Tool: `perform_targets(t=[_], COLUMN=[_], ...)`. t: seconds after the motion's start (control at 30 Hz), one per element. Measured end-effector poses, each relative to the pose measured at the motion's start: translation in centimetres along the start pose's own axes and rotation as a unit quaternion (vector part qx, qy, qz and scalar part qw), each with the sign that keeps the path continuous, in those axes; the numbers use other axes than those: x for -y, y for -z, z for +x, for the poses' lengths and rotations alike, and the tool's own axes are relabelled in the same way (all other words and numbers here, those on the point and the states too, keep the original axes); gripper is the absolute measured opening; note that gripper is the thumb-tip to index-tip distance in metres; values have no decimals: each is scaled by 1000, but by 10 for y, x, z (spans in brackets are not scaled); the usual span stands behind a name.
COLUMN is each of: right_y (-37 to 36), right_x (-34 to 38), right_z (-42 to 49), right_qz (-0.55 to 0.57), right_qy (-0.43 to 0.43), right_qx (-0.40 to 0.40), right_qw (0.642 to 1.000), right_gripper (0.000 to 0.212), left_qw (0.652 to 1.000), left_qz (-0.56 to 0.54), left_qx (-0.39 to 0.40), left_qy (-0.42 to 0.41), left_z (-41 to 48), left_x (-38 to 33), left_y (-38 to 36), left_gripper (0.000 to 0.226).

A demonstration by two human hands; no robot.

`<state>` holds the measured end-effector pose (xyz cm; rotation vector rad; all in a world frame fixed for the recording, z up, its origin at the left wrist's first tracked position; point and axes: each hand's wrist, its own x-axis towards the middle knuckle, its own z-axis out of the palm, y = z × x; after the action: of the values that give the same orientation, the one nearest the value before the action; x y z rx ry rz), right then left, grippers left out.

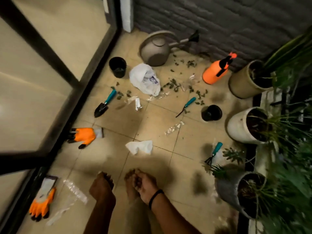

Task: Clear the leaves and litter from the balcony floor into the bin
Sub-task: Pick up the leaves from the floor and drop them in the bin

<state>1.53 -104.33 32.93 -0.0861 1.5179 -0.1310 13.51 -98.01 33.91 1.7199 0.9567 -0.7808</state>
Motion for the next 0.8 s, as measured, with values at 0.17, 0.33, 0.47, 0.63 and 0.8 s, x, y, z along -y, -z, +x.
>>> perform_targets(t=[0.17,0.33,0.47,0.63,0.8], right_y=[28,66,116,181,204], right_x=[82,147,184,200,205], right_z=[75,172,254,337,382], right_qz=[20,-8,-93,-231,-284], right_qy=[15,52,119,258,404], right_qx=[-62,-111,-194,-293,-280], right_qw=[998,992,969,891,823], right_gripper=[14,19,16,24,34], left_qw=[996,983,957,918,882], left_qz=[88,156,216,271,303], left_qx=[22,41,78,140,149], left_qy=[-18,-91,-179,-255,-330], left_z=[22,51,85,115,161], left_x=[17,53,99,162,209], left_y=[-103,-199,-268,-345,-404], left_gripper=[25,27,28,36,39])
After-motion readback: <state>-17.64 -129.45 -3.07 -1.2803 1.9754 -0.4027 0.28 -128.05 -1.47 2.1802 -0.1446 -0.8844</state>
